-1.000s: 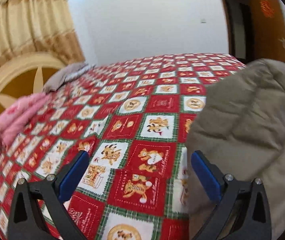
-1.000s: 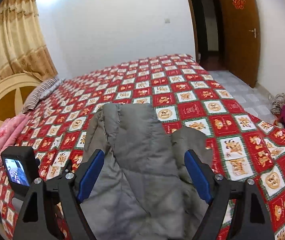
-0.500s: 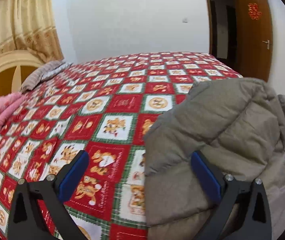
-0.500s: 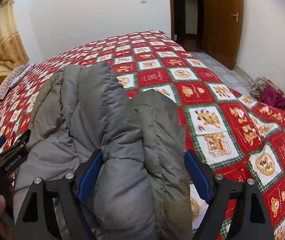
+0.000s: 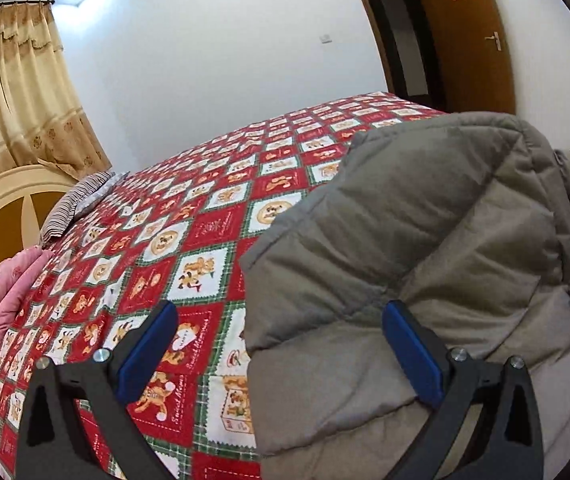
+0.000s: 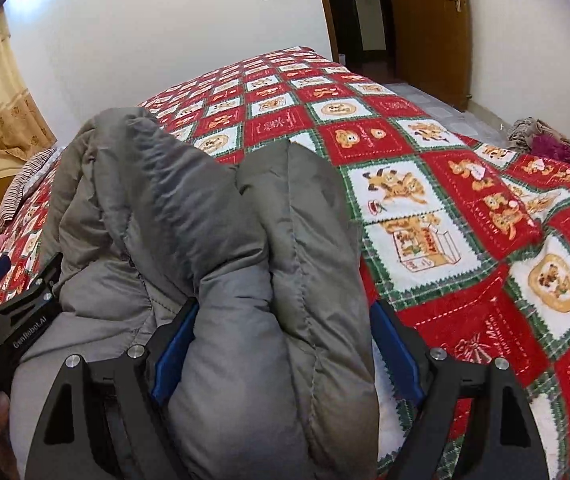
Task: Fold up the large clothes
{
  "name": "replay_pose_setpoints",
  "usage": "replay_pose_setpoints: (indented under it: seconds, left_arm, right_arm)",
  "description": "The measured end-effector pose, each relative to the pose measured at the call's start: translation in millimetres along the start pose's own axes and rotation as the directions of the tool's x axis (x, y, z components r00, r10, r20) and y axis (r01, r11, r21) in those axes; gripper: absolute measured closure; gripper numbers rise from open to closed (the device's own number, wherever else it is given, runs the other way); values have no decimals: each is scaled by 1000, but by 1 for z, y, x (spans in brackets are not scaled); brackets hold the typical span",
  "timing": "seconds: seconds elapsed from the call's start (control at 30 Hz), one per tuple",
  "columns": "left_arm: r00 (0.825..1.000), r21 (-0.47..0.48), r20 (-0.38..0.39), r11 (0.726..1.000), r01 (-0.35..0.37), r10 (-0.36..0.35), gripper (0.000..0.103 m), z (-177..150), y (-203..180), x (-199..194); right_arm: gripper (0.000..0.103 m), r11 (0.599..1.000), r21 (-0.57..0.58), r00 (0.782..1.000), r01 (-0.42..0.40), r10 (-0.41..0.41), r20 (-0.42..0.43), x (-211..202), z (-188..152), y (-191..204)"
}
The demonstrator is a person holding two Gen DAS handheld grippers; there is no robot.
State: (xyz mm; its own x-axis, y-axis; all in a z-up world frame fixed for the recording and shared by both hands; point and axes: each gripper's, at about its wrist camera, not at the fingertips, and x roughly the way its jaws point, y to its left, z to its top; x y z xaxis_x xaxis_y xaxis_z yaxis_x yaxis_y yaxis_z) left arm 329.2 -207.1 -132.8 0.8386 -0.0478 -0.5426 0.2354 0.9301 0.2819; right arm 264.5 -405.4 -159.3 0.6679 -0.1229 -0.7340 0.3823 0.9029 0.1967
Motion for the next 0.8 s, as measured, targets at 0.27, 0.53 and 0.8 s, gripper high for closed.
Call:
replay_pose_setpoints:
  seconds: [0.27,0.53,0.8]
  left_arm:
    - [1000,36,3,999,-16,16,0,2,-11,-6]
    - [1000,51,-15,998,-21,22,0,8,-14,-10]
    - [1000,36,-26,999,-12,13,0,10,-13,-10]
  right_arm:
    - [19,999,8,998,37,-37,-51,-11,11,-4]
    - [17,989,-48,989,137,-134,67,-85,63,28]
    - [17,999,-31,999,12,-11,42,-32,59,46]
